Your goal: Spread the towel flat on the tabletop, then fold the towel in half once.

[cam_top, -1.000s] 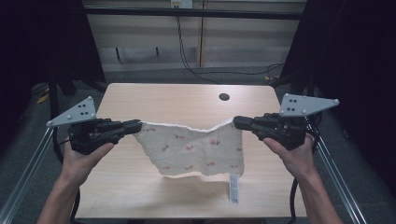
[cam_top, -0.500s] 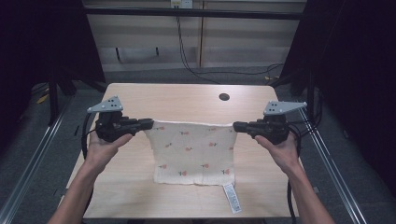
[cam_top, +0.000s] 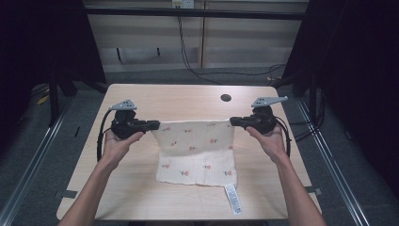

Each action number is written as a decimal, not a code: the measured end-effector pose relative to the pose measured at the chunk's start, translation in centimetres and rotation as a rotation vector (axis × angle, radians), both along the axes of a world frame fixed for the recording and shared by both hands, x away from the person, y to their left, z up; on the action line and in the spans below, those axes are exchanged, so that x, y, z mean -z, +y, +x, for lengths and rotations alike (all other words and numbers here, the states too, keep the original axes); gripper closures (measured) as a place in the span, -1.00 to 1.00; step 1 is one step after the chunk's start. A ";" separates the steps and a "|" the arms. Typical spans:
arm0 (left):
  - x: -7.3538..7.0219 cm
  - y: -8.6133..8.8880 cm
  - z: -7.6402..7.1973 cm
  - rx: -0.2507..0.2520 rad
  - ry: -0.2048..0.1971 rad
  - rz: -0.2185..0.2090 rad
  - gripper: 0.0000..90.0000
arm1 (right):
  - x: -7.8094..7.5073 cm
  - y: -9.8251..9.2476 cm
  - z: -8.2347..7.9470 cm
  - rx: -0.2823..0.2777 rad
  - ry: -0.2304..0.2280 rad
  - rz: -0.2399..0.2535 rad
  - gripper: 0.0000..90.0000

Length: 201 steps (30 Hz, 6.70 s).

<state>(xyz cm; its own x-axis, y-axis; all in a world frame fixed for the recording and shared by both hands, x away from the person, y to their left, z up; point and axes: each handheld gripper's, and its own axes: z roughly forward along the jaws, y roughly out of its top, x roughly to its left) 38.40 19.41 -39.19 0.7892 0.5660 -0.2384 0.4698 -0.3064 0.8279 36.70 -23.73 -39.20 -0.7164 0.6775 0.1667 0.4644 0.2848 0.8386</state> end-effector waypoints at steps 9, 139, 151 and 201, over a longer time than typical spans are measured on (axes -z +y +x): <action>0.9 -0.8 2.8 -0.026 0.002 -0.001 0.82 | 2.5 -0.1 3.2 0.104 0.042 -0.022 0.95; 8.9 0.0 0.3 -0.074 0.095 0.155 0.23 | 11.0 0.0 2.5 0.169 0.167 -0.212 0.45; 10.6 -1.6 3.8 -0.102 0.140 0.135 0.12 | 11.2 1.2 2.9 0.158 0.182 -0.155 0.86; 6.5 -2.0 4.3 -0.089 0.048 0.008 0.96 | 6.8 -1.0 3.1 0.148 0.130 0.002 0.92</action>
<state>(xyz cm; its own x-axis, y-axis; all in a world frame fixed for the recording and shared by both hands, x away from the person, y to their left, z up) 42.65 17.37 -45.67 0.7237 0.6353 -0.2696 0.5344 -0.2686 0.8014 39.84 -24.75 -45.98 -0.5812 0.7735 0.2527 0.6056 0.2038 0.7692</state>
